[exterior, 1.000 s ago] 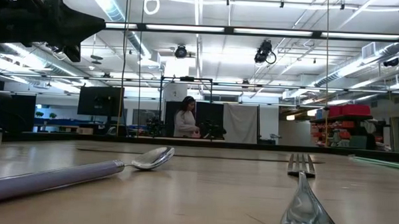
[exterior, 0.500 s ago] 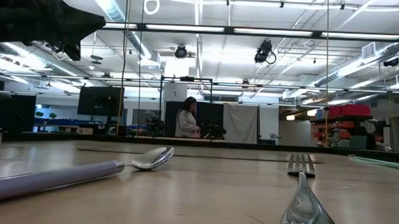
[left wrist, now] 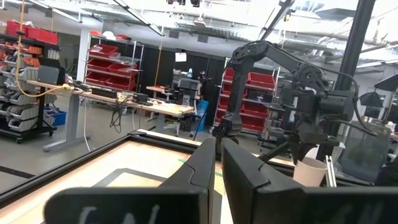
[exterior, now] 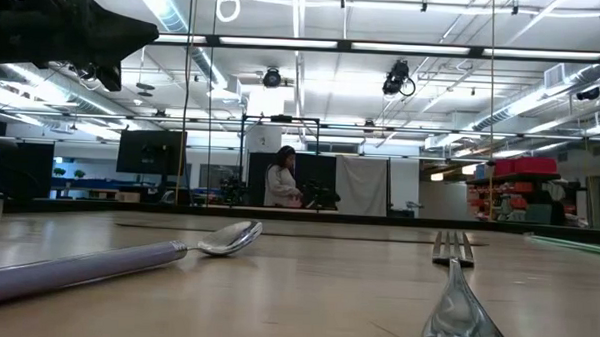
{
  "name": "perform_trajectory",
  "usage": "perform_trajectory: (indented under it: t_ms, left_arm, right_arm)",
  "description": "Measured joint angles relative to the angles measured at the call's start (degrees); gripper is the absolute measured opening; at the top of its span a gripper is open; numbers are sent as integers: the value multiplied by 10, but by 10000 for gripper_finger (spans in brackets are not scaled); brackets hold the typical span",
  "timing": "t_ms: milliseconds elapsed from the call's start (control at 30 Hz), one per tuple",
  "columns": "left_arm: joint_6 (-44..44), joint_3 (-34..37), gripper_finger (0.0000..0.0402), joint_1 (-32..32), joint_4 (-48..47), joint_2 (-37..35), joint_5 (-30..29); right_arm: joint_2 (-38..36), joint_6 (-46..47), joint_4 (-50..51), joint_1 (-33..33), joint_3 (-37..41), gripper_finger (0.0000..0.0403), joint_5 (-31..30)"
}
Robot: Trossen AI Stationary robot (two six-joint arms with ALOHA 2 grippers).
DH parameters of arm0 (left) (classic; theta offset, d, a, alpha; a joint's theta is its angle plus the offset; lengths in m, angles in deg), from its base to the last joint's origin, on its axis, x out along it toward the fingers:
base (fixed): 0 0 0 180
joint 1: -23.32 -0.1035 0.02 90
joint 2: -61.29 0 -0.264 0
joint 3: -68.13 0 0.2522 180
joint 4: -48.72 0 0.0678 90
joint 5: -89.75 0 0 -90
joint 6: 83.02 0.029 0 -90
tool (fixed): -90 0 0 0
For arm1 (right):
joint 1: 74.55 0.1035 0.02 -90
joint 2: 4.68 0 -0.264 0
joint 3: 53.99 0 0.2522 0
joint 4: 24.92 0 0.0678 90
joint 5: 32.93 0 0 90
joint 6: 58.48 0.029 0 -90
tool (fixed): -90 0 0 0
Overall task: Pick & Place Utensil
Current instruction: Put the white cup on the top right of the mat
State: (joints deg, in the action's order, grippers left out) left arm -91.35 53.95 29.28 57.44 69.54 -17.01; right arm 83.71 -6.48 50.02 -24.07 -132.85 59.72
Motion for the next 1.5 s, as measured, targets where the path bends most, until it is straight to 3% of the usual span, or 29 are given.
perform_trajectory:
  t_ms: [267, 400, 600, 800, 1133, 1267, 1500]
  left_arm:
    - [0, 0, 32, 0, 6, 0, 0]
    - [0, 0, 32, 0, 5, 0, 0]
    - [0, 0, 32, 0, 5, 0, -2]
    - [0, 0, 32, 0, 5, 0, -2]
    - [0, 0, 32, 0, 13, 0, -2]
    - [0, 0, 32, 0, 38, 0, -2]
    - [0, 0, 32, 0, 39, 0, -2]
  right_arm:
    - [0, -18, -17, -55, -2, 8, 64]
    - [0, -62, 12, -103, -40, 7, 73]
    - [0, -166, 148, -197, -151, 6, 22]
    - [-1, -328, 224, -337, -196, 8, -33]
    - [6, -568, 125, -631, -196, 8, -35]
    - [40, -581, 74, -731, -196, 9, -30]
    - [127, -550, 86, -846, -224, 9, 10]
